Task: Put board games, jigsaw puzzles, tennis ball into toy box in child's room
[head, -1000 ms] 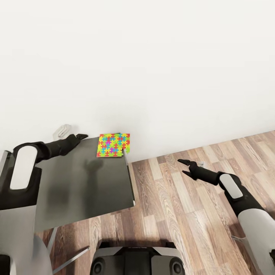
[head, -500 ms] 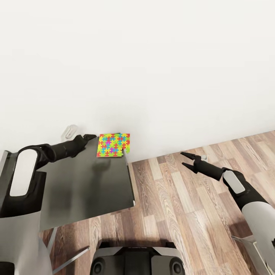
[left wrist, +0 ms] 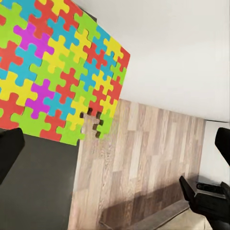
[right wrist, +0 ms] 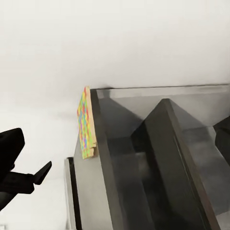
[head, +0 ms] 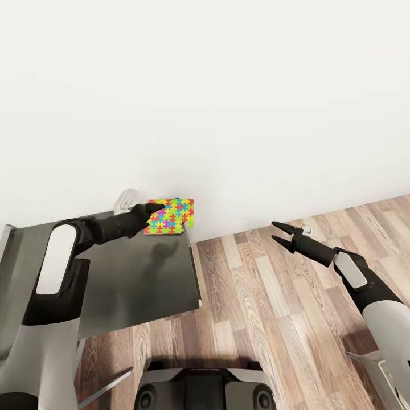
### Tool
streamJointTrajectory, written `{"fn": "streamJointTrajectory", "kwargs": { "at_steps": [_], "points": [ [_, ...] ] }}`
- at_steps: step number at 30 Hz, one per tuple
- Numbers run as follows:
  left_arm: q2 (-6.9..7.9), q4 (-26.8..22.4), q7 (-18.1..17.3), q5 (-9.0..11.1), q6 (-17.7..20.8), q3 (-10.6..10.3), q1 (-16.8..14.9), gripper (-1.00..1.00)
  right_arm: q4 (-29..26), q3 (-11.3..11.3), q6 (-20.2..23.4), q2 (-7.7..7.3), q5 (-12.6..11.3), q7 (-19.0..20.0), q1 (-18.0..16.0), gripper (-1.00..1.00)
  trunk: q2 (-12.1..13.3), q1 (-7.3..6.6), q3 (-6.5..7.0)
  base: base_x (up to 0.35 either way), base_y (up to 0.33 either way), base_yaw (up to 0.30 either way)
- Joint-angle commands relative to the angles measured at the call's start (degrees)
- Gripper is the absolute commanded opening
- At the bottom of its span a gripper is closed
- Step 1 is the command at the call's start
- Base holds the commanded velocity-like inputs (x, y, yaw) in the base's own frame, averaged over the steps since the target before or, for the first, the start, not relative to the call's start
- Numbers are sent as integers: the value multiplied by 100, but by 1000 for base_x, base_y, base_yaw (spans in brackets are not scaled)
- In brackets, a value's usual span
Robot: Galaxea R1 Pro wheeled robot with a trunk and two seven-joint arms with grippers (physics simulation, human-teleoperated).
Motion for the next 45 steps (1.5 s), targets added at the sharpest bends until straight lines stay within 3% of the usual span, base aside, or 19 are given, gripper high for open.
{"fn": "streamJointTrajectory", "kwargs": {
  "at_steps": [1,3,9,13,17,25,41,45],
  "points": [
    [-61,-5,63,66,13,-23,-9,100,-13,21,18,-12,-43,6,-2,100,-51,25,-26,0,0,0],
    [-168,-6,68,76,14,-63,-22,100,-39,22,2,-24,-43,14,0,100,-131,69,-61,0,0,0],
    [-286,-8,75,144,14,-105,-111,100,-54,21,-15,-36,-42,-15,-1,100,-372,201,-169,0,0,0],
    [-321,-8,109,331,14,-118,-214,100,-61,22,-21,-40,-41,-75,-3,100,-532,289,-241,0,0,0],
    [-353,-9,302,722,14,-129,-373,100,-67,23,-30,-42,-41,-131,-3,100,-693,377,-313,0,0,0],
    [-377,-9,636,1158,14,-177,-622,100,-74,20,-40,-40,-41,-165,-4,100,-1013,552,-456,0,0,0],
    [-401,-9,811,1355,9,-210,-750,100,-57,-50,-44,-44,-39,-179,-12,100,-1655,904,-744,0,0,24],
    [-408,-9,817,1361,11,-213,-761,100,-62,-57,-44,-44,-40,-180,-12,100,-1655,904,-744,0,0,193]
  ]
}}
